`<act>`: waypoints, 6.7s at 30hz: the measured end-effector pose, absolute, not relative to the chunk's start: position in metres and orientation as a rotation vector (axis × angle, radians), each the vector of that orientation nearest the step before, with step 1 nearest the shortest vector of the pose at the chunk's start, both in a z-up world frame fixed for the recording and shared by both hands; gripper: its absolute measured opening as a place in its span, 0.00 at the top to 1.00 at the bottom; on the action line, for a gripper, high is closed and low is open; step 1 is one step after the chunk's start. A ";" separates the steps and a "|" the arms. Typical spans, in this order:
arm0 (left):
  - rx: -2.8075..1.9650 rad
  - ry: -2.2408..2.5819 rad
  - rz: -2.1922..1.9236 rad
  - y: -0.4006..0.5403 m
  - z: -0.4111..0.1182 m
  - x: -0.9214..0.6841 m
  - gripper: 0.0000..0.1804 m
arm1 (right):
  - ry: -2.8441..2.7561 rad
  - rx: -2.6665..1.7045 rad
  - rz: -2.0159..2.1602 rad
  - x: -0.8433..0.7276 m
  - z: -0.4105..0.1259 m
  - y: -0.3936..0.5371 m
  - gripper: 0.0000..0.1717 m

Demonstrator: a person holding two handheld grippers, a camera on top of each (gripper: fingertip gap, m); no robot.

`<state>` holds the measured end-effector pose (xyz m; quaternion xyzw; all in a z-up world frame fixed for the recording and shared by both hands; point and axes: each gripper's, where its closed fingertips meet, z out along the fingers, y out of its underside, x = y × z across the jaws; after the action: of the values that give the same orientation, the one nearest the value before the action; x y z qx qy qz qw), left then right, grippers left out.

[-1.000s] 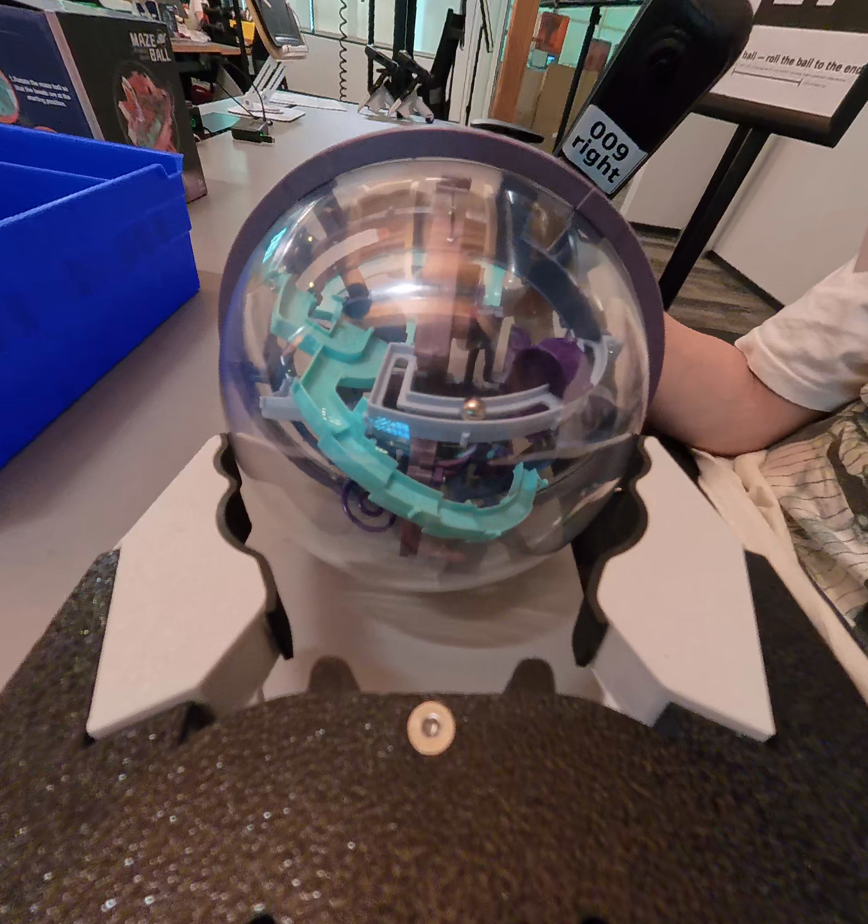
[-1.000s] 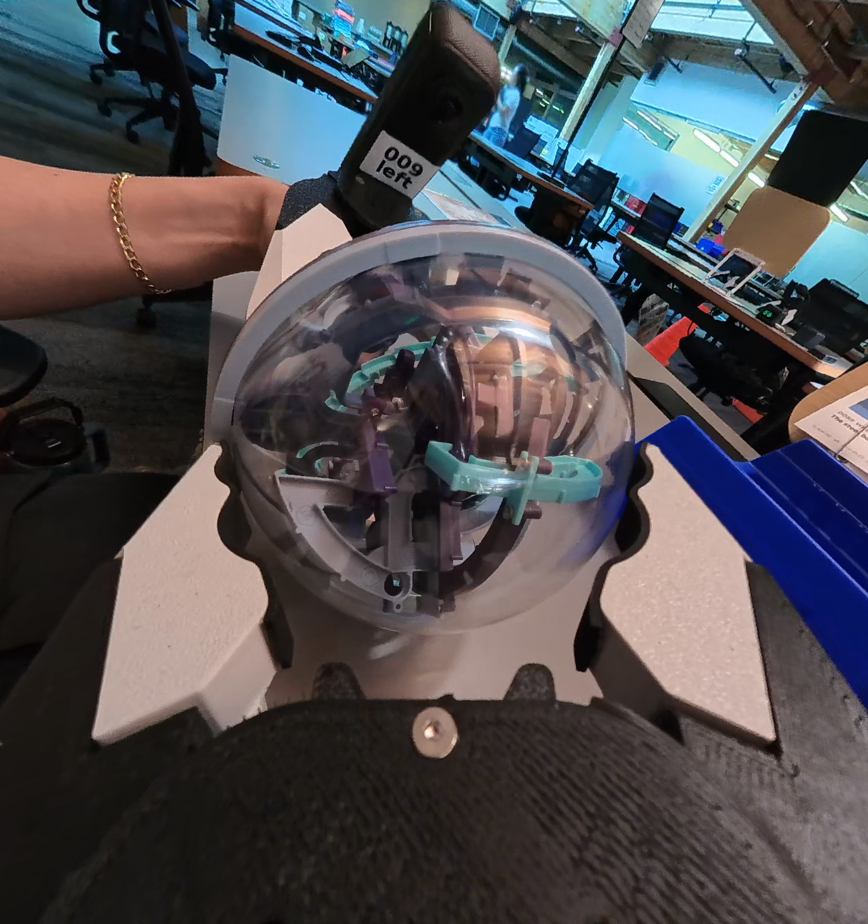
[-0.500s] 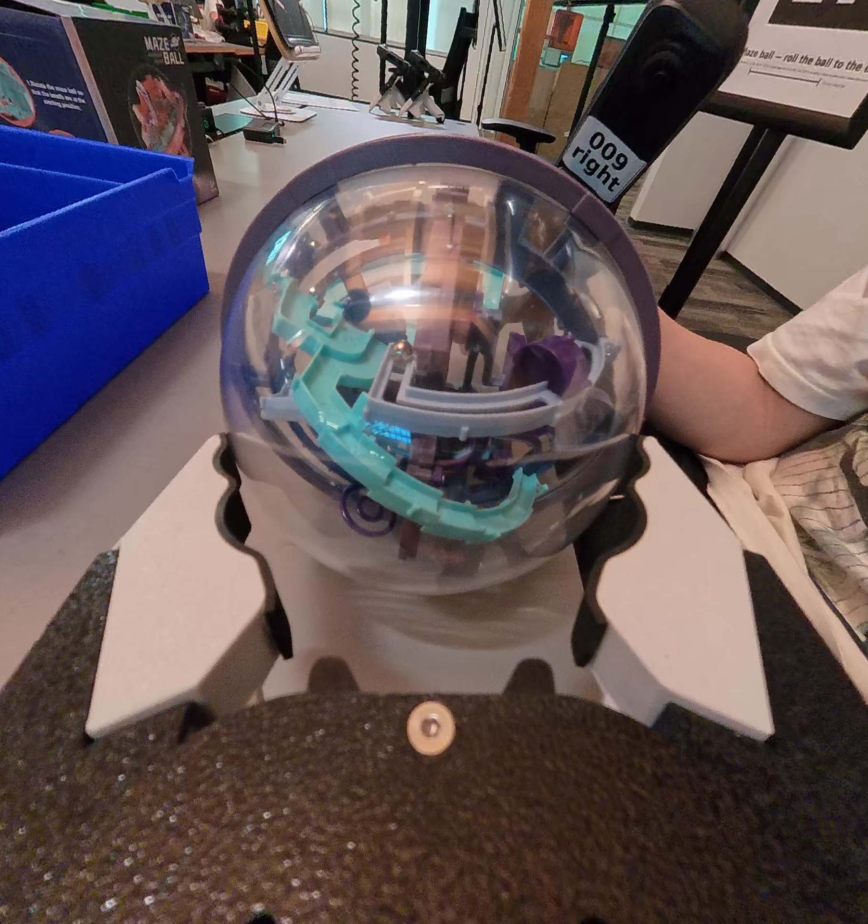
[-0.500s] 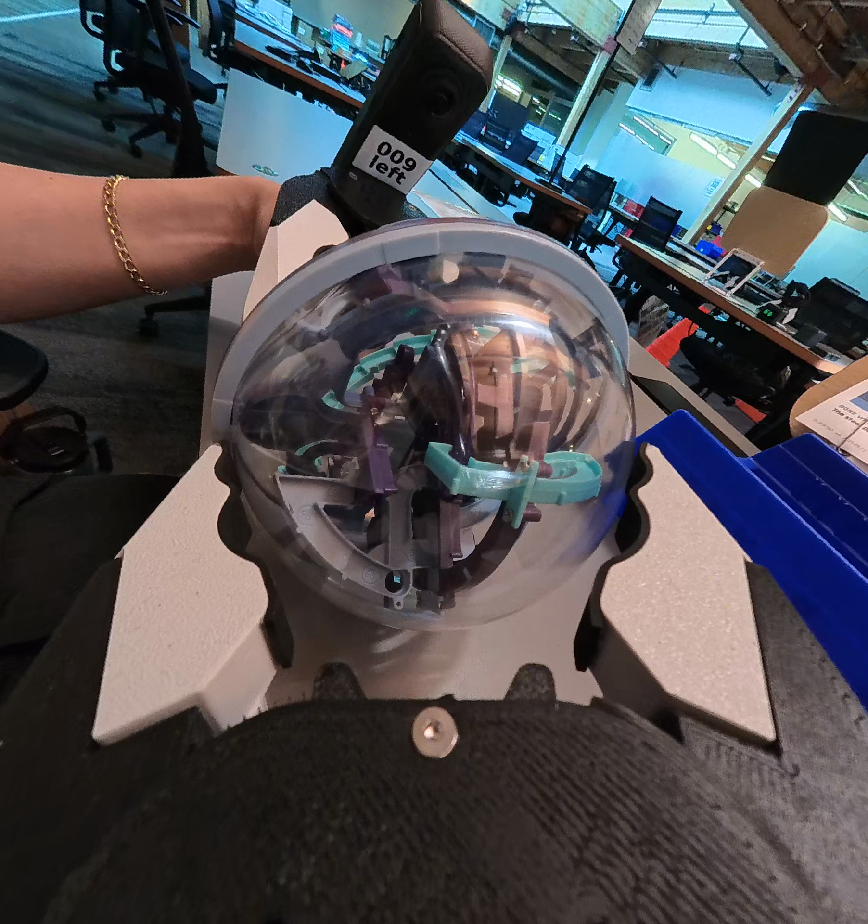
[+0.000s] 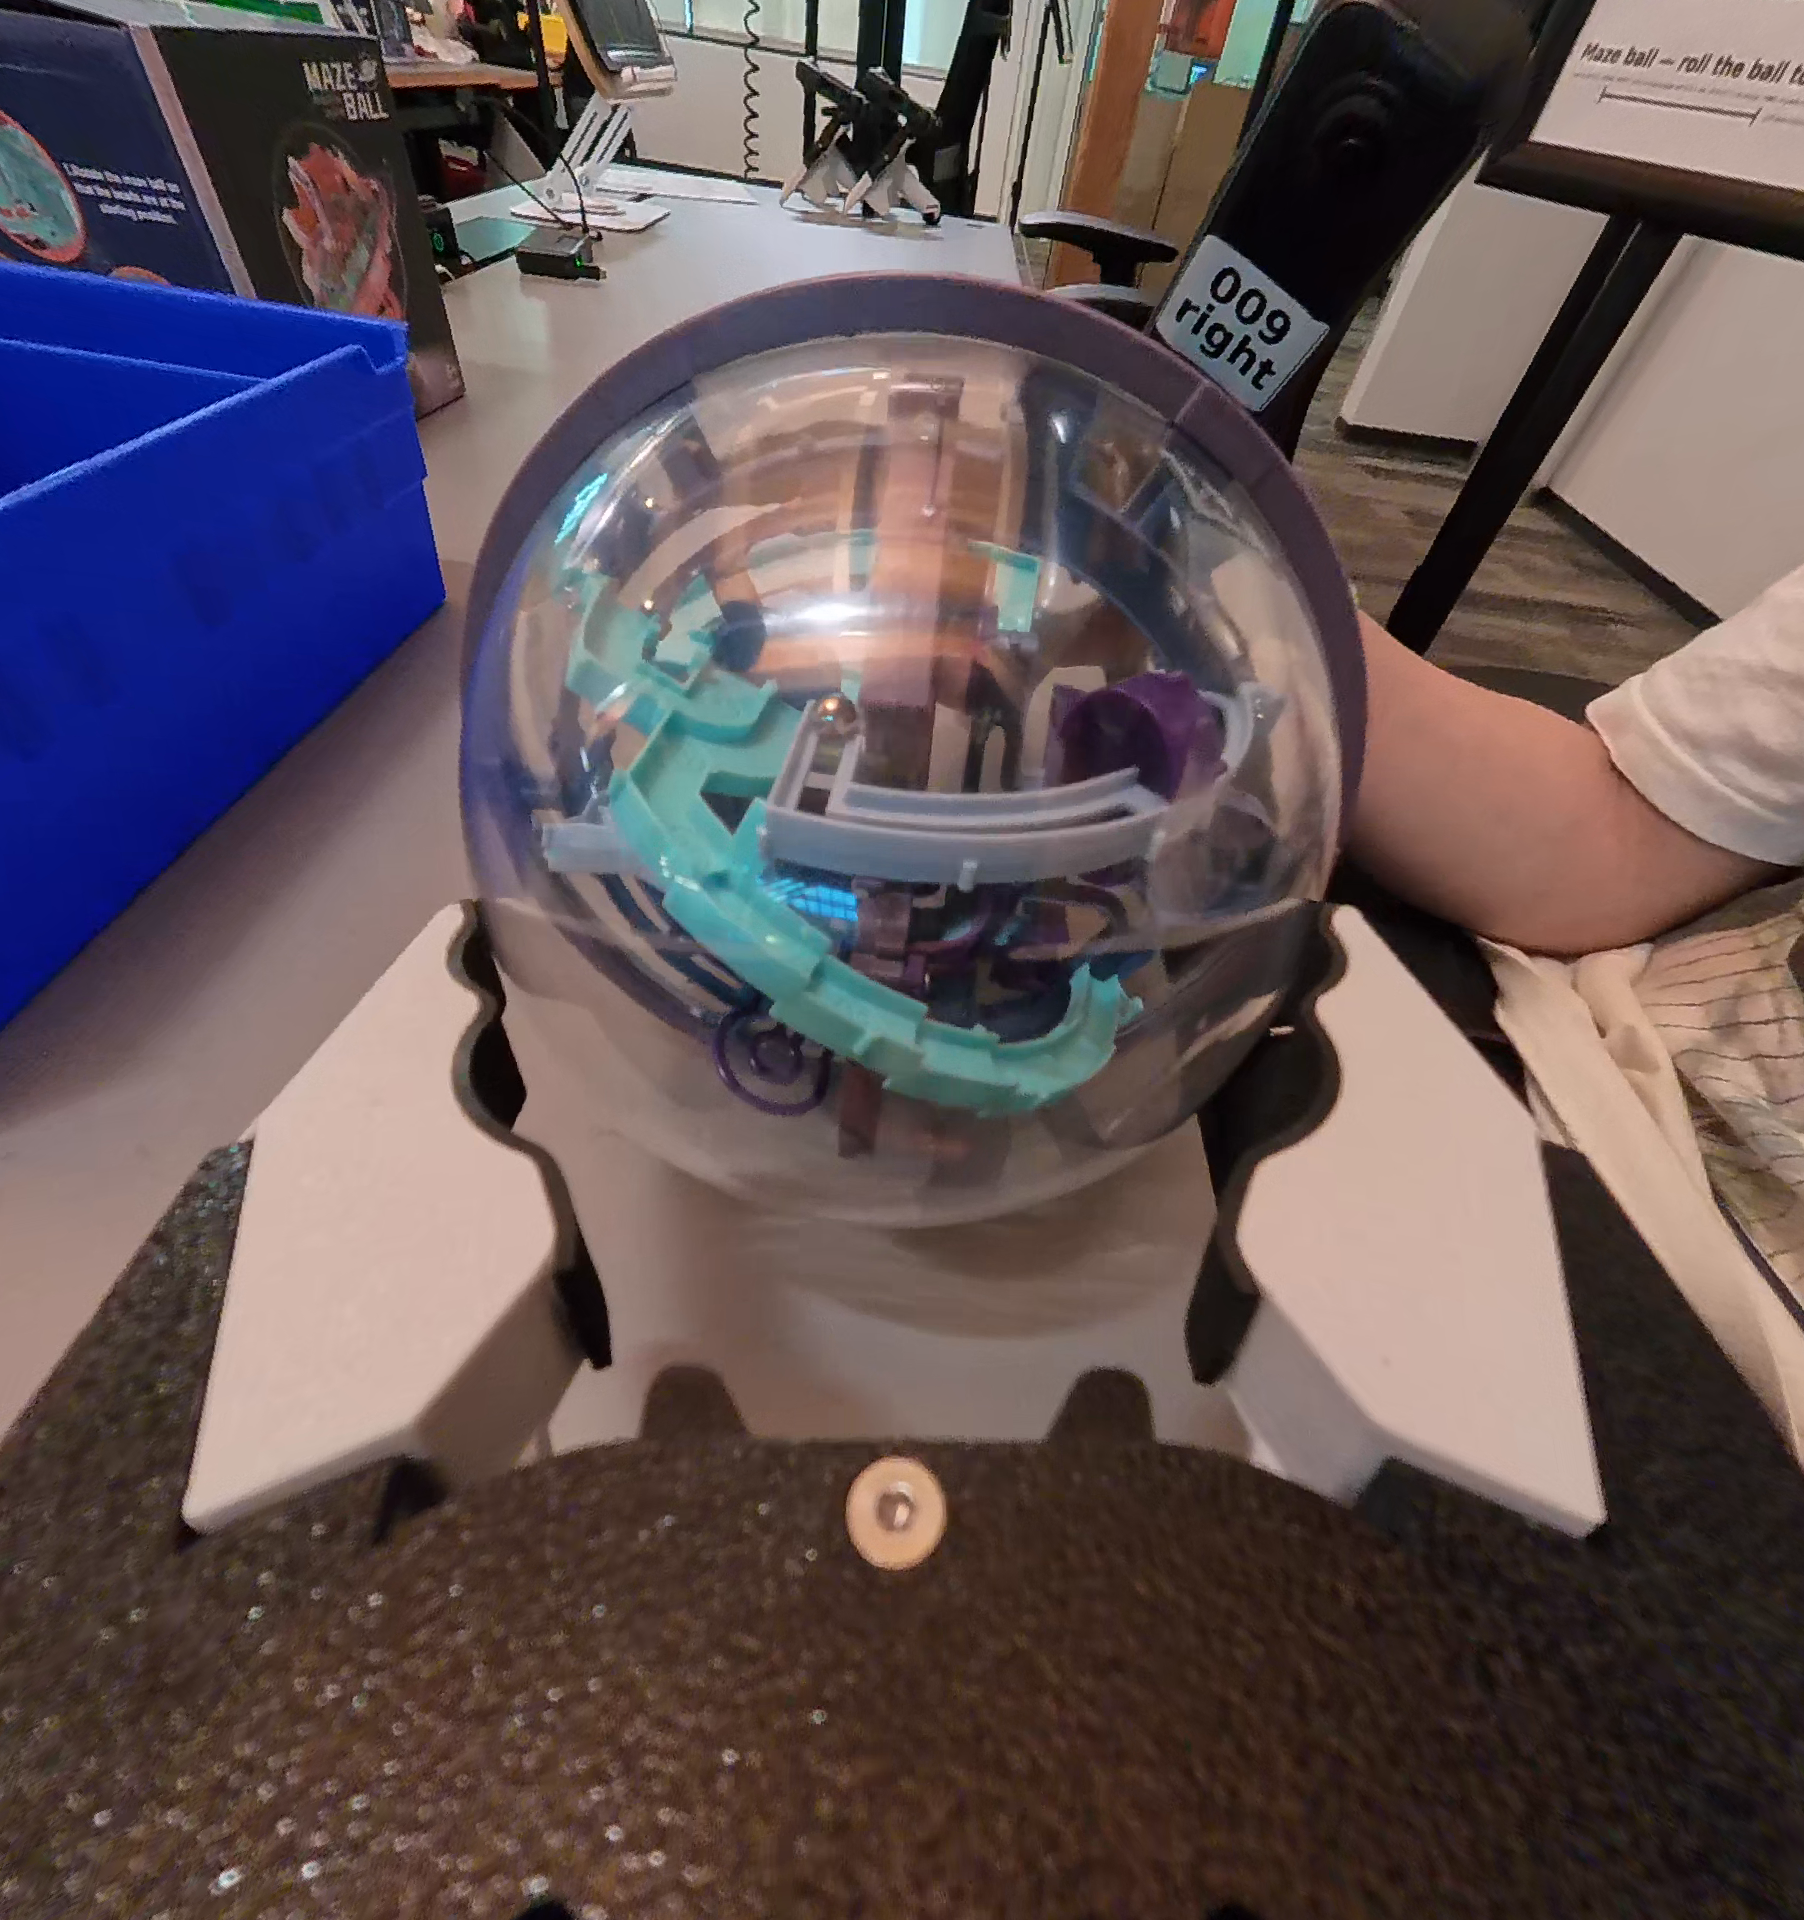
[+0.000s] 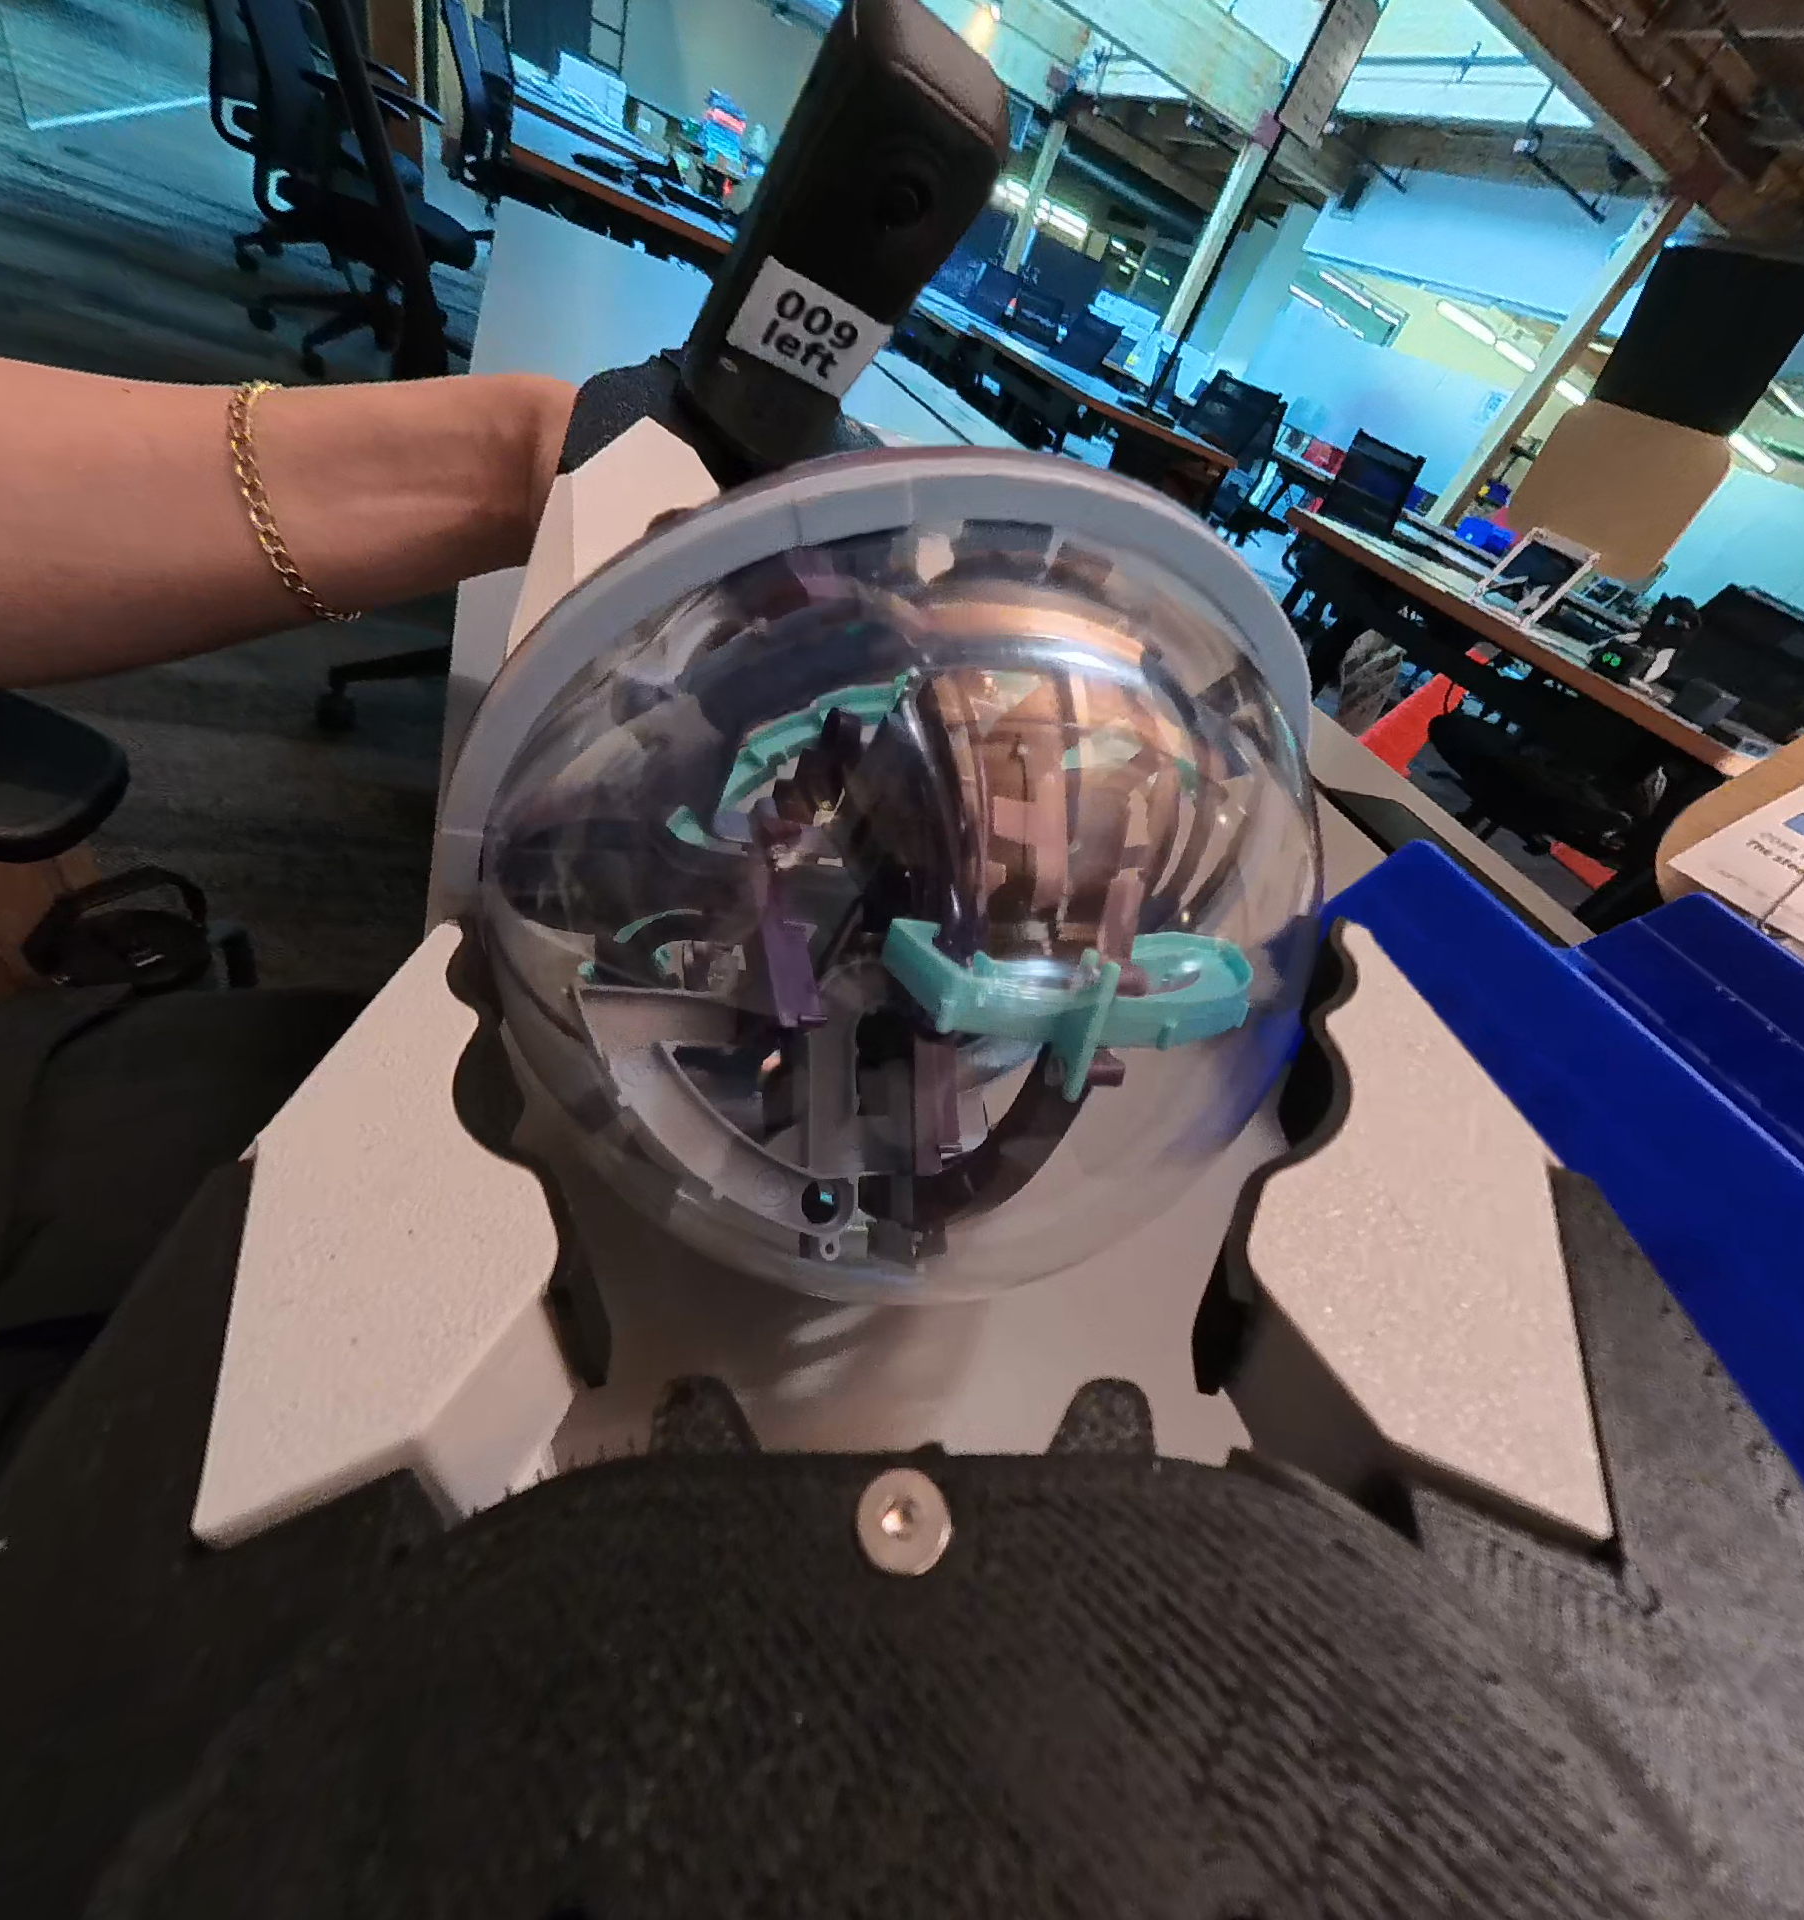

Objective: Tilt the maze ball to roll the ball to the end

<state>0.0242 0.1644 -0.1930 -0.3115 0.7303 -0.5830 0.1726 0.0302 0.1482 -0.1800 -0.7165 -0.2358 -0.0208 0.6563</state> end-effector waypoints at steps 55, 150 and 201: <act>-0.638 2.159 -1.453 0.147 -0.195 0.019 0.21 | -0.676 -1.557 -0.090 0.028 -0.182 0.117 0.21; -1.160 1.849 -1.641 0.139 -0.185 -0.015 0.18 | -0.727 -1.488 -0.485 -0.049 -0.184 0.118 0.08; -1.180 1.865 -1.403 0.195 -0.198 0.008 0.17 | -0.584 -1.716 -0.396 0.012 -0.195 0.176 0.18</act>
<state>0.0078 0.1952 -0.1983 -0.4358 0.6885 -0.5180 0.2603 0.0118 0.1765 -0.1951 -0.7401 -0.2520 -0.1707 0.5997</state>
